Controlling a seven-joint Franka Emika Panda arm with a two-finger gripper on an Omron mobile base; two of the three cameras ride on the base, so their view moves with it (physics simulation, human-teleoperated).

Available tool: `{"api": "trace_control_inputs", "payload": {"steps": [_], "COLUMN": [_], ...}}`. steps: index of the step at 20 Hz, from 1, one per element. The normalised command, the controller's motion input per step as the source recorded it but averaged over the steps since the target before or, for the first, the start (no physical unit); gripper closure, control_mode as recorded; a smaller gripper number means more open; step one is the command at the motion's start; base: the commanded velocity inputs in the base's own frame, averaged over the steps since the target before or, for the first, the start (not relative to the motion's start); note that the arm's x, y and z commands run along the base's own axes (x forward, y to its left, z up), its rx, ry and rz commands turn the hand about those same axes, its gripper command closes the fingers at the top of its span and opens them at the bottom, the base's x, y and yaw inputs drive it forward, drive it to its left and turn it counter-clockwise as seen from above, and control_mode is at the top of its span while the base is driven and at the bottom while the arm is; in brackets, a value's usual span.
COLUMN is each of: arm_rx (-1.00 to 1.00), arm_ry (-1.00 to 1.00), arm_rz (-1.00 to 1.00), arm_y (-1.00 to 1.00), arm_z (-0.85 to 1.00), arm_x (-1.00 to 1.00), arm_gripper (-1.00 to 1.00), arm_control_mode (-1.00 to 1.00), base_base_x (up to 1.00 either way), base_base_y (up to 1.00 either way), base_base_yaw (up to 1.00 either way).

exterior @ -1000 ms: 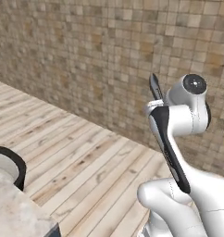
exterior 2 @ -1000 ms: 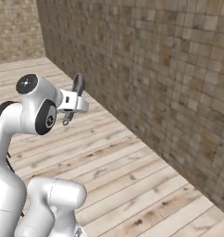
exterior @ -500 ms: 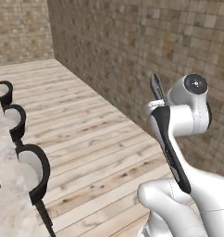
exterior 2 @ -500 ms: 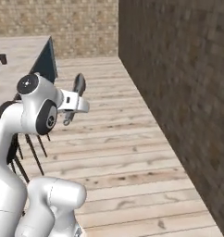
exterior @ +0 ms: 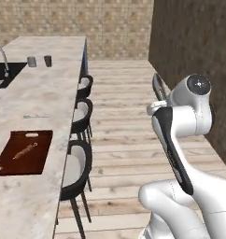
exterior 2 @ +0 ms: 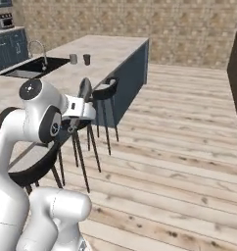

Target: Take the tongs from the drawer on the right and place them on the dining counter next to the tray containing the kebab skewer.

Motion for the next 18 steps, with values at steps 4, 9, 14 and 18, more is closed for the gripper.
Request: {"api": "trace_control_inputs", "payload": {"steps": [4,9,14,18], "arm_rx": [0.00,0.00,0.00,0.00], "arm_ry": [0.00,0.00,0.00,0.00], "arm_rz": [0.00,0.00,0.00,0.00], "arm_y": [0.00,0.00,0.00,0.00], "arm_z": [0.00,0.00,0.00,0.00], "arm_x": [0.00,0.00,0.00,0.00], "arm_gripper": [1.00,1.00,1.00,1.00], "arm_control_mode": [1.00,1.00,1.00,1.00], "base_base_x": [0.38,0.04,-0.23,-0.30], "base_base_y": [-0.28,-0.24,-0.21,-0.28], "base_base_yaw": [0.78,0.76,0.67,0.54]}}
